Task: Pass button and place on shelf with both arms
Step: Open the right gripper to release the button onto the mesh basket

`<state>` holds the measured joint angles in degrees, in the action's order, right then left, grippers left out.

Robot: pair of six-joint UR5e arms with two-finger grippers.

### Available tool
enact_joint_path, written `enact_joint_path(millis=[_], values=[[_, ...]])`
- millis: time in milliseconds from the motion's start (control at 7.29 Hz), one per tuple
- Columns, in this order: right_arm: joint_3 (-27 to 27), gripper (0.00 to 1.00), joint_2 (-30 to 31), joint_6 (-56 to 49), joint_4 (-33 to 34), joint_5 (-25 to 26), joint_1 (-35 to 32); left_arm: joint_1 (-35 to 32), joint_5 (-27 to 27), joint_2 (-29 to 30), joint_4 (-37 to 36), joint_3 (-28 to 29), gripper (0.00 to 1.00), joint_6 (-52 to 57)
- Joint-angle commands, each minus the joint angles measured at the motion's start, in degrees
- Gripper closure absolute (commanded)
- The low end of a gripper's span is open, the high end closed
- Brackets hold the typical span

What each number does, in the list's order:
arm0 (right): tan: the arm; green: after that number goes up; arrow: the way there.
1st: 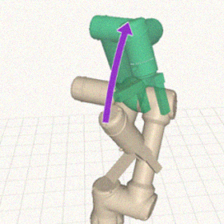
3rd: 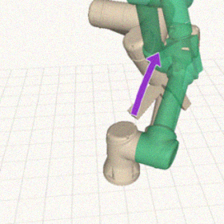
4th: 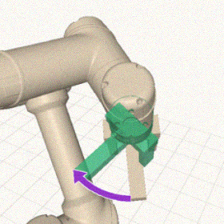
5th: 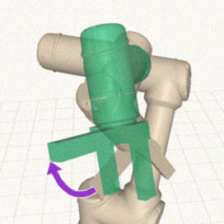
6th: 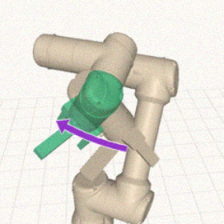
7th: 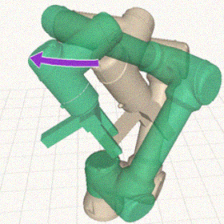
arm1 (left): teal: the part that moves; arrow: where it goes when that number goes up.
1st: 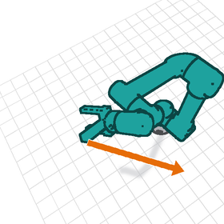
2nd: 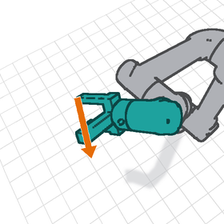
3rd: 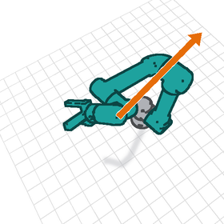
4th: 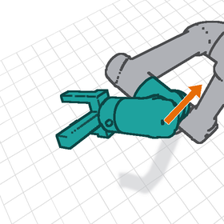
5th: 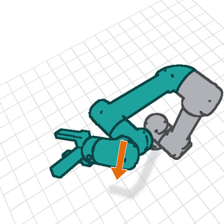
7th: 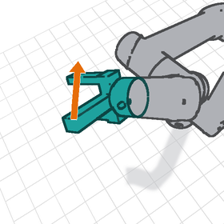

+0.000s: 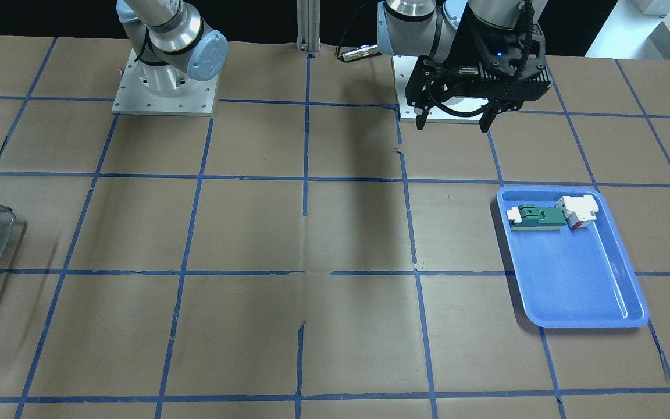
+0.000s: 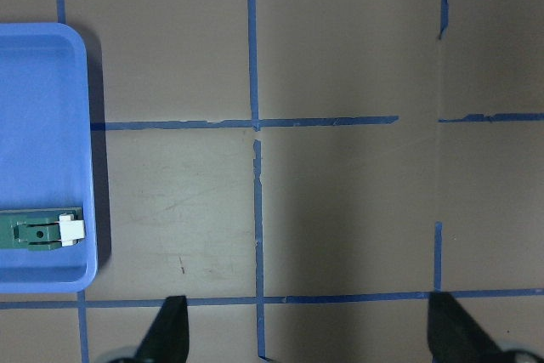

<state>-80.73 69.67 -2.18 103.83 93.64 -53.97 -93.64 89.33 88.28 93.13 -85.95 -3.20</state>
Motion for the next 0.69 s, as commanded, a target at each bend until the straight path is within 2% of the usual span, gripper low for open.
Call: enact_joint_path(millis=[0,274,548], values=[[0.2,0.0,4.4,0.6,-8.4,-0.7,-0.9,0.1,-0.1,0.0,-0.1,-0.1,0.0,0.1],[0.1,0.0,10.6,1.3,-13.9,-2.1,-6.4,0.3,-0.3,0.3,-0.4,-0.1,0.0,0.1],[0.0,0.0,14.6,1.6,-20.6,-2.8,-18.9,0.4,-0.4,0.3,-0.7,-0.1,0.0,0.3]])
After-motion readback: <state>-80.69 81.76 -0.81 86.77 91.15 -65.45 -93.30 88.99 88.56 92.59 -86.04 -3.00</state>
